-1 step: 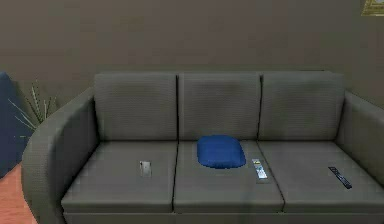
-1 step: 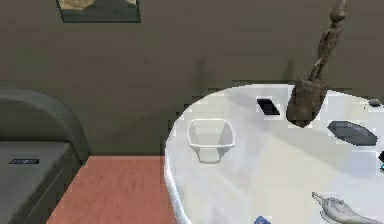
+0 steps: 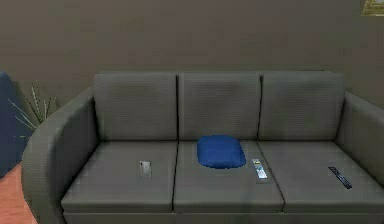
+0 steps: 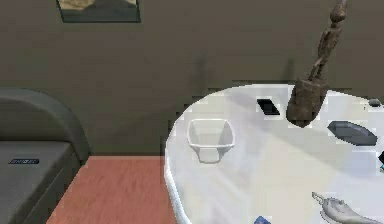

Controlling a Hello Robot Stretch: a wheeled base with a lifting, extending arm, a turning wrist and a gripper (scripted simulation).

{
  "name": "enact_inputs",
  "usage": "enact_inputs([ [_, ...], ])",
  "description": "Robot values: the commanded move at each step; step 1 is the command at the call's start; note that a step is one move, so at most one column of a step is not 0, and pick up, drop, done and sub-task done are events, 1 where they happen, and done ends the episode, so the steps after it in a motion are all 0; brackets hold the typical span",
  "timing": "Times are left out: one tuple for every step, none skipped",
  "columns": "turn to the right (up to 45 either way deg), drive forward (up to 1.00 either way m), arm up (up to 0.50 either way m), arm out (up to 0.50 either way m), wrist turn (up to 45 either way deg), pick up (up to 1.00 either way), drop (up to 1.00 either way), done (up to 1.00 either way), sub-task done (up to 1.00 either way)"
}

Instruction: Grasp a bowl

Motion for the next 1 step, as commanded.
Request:
enact_inputs([
  [0.0,0.0,0.38,0.0,0.0,0.0,0.0,0.0,0.0],
])
